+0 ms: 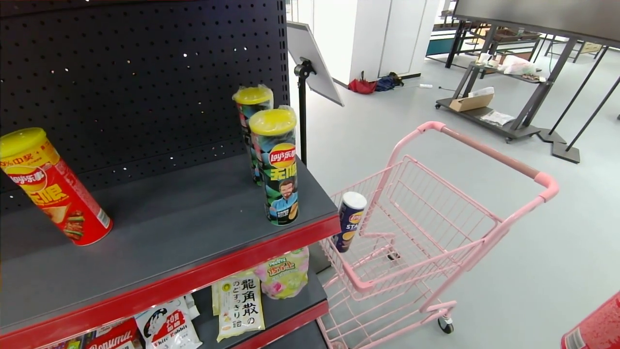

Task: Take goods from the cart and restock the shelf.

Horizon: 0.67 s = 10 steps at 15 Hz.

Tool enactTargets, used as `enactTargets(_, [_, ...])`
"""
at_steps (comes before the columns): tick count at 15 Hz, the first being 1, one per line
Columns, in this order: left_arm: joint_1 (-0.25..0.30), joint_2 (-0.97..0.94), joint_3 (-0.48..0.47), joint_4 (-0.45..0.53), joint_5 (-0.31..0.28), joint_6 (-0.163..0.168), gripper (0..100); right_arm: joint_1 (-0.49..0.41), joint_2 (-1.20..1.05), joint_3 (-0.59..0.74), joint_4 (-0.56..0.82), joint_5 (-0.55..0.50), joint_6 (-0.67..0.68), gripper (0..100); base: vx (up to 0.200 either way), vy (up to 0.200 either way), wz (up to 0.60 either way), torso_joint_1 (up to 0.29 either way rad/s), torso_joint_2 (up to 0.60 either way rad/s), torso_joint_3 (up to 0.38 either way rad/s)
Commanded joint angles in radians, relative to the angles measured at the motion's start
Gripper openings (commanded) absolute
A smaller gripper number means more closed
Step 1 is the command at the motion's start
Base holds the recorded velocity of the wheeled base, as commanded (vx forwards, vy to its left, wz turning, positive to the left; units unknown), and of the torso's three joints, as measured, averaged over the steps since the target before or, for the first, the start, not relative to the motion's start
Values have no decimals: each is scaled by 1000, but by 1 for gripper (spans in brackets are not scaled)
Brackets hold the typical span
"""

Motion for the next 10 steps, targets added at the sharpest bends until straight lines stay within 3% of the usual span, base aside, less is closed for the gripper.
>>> enactTargets(1, [1,0,0,0,0,0,100,0,17,-6,0,0,0,0,0,0,0,159,-369,-222])
enactTargets(7, [1,0,0,0,0,0,100,2,77,-56,-2,9,-3,0,0,0,0,158,-369,-208])
enactTargets(9, [1,0,0,0,0,0,100,0,77,-53,-2,9,-3,0,0,0,0,25,-55,-31])
enactTargets(10, [-1,0,0,0,0,0,100,-1,77,-50,-2,8,-3,0,0,0,600,17,-22,-17])
